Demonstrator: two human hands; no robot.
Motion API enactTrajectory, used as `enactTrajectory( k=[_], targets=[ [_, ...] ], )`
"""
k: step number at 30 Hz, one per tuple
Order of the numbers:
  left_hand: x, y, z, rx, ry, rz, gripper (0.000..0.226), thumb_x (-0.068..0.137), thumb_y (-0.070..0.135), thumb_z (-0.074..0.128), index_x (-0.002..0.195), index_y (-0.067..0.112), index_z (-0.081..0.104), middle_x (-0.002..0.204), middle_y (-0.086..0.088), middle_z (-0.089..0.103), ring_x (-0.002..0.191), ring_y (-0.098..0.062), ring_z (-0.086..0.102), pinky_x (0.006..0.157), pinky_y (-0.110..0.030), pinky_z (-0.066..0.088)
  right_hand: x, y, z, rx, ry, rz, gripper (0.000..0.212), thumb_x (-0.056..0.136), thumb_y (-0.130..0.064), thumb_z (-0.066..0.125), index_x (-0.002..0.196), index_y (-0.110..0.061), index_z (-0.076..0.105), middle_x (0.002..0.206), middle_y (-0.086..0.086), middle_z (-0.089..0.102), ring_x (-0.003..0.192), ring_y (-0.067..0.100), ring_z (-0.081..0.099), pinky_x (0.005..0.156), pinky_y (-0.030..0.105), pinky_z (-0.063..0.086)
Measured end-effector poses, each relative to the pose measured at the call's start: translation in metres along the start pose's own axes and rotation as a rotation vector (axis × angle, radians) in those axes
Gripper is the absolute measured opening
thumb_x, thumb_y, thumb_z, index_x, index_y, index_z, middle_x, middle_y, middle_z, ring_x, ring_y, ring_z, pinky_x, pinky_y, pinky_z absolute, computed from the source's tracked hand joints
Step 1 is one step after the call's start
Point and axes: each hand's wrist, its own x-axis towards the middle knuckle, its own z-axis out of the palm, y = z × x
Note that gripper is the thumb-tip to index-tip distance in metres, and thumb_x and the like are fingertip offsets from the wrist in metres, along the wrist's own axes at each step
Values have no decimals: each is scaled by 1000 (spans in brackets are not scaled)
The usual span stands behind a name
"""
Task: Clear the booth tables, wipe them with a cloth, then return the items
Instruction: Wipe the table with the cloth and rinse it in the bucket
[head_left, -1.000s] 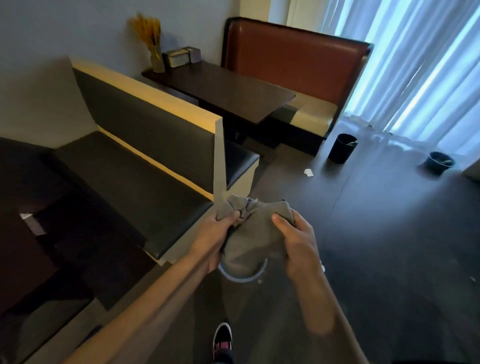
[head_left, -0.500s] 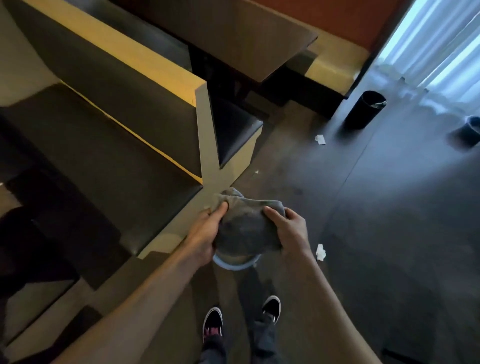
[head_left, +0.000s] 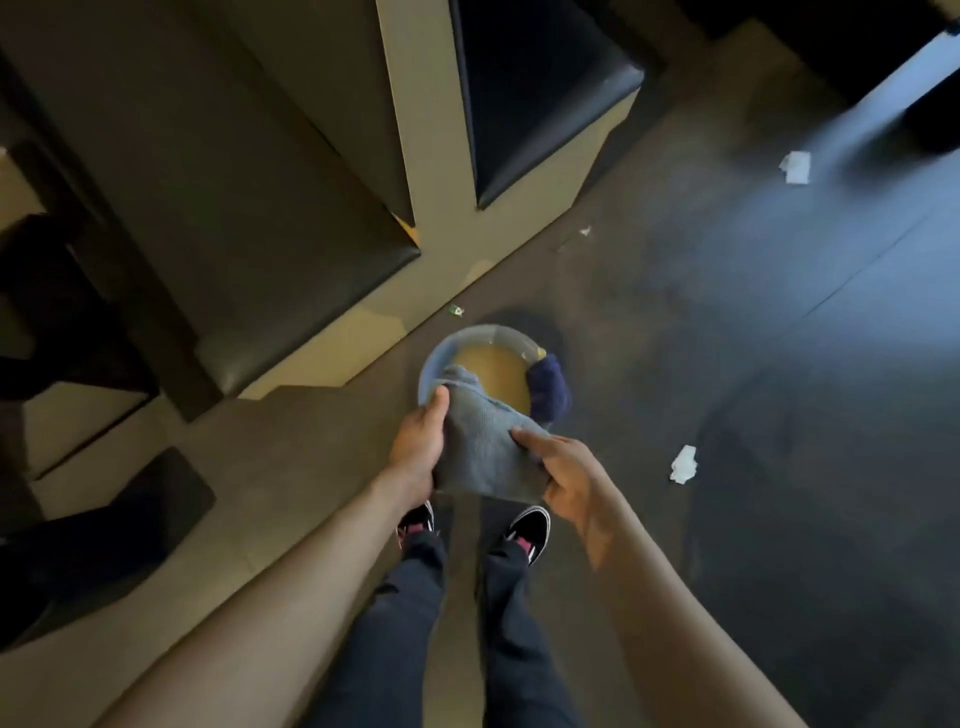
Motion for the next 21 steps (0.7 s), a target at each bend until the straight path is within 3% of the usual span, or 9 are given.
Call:
enactTrajectory(
  k=[2,4,6,8,11,13,15,18,21],
  targets=[
    [35,-24,2,25,32,4,41,97,53,57,111,15,67,116,-5,69,110,-22,65,103,-41,51,40,16,-5,-50,61,37,23,81,-12,80,99,0,71,75,8,72,70,24,69,64,34,57],
    [66,-43,2,47,30,29,33,99,47,57,100,17,70,113,-4,70,104,-17,67,103,-39,51,75,28,-8,-116,102,28,24,78,-11,82,100,-4,74,85,10,75,84,29,72,81,43,60],
    [112,-76,0,51,15,39,38,94,51,64,98,14,73,110,-5,74,103,-18,70,105,-42,50,119,53,-12,-161,127,23,17,79,-9,80,95,-12,74,95,12,76,93,31,72,90,49,58],
    [156,-111,-3,88,-10,-4,50,84,56,69,106,11,74,111,-9,75,109,-26,70,106,-48,50,156,77,-14,-188,164,8,15,83,-7,75,88,-21,72,94,6,76,93,27,71,89,45,58],
    [195,-150,-1,181,33,-86,22,98,38,61,97,18,70,105,-9,75,101,-28,71,98,-49,54,197,114,-20,-255,216,-24,19,87,-7,70,82,-25,71,85,-1,74,85,20,69,77,36,57],
    [217,-178,4,207,61,-158,15,102,32,57,95,22,66,104,-10,73,96,-28,70,92,-47,57,224,138,-25,-316,251,-43,17,86,-8,69,75,-20,71,76,0,72,79,20,67,74,40,56],
    [234,-200,8,258,51,-150,11,102,27,57,97,21,63,101,-12,72,87,-24,68,79,-38,58,242,155,-31,-353,290,-45,15,85,-10,68,73,-18,71,73,5,71,75,22,65,72,42,57],
    [272,-226,14,357,84,-80,19,104,26,53,101,9,62,87,-7,63,76,-19,58,61,-27,43,280,175,-37,-302,303,-38,14,84,-8,69,74,-17,72,73,6,70,74,22,64,68,38,54],
    [310,-241,22,361,149,-11,22,105,27,51,106,9,64,84,-2,61,81,-21,58,67,-31,44,319,187,-39,-261,263,-88,12,85,-5,69,80,-15,73,77,5,70,76,18,64,65,30,52]
  ],
)
